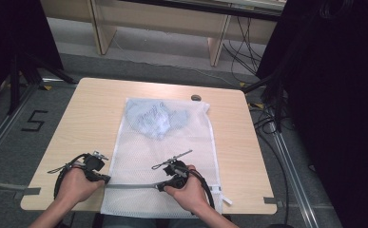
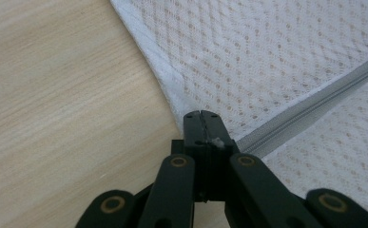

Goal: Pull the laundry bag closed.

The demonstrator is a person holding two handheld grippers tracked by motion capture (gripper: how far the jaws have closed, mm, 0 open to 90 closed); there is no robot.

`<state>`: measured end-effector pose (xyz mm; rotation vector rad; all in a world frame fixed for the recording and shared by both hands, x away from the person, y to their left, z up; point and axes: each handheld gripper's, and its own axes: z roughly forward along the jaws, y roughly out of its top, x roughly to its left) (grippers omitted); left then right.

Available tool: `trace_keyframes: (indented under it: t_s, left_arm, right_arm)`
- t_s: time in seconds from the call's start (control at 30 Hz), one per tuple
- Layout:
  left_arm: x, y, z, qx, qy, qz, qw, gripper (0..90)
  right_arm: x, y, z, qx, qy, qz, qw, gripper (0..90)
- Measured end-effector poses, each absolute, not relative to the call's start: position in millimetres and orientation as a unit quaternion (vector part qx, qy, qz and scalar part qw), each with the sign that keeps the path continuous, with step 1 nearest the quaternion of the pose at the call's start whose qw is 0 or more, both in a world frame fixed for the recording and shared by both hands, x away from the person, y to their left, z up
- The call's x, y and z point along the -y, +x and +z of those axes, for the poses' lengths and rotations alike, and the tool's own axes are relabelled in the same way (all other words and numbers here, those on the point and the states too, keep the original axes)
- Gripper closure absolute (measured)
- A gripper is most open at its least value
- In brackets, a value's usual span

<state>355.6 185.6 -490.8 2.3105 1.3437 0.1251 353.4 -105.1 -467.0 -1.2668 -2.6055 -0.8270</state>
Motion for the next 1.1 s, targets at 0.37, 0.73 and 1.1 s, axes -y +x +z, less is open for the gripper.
trace_keyframes:
  t_s: [0.37, 0.73, 1.1]
  left_arm:
    - [-185.4, 355.6, -491.0, -0.489, 0.840, 0.046, 0.232, 89.7]
    - [-185.7, 355.5, -490.9, -0.487, 0.841, 0.046, 0.231, 89.7]
    - [-185.5, 355.3, -490.9, -0.487, 0.841, 0.047, 0.231, 89.7]
  right_arm:
    - [109.6, 353.7, -467.8, 0.860, -0.423, -0.278, 0.064, 87.0]
    - [112.4, 352.1, -464.6, 0.854, -0.439, -0.271, 0.061, 87.0]
    - [116.3, 351.3, -463.9, 0.853, -0.442, -0.270, 0.067, 87.0]
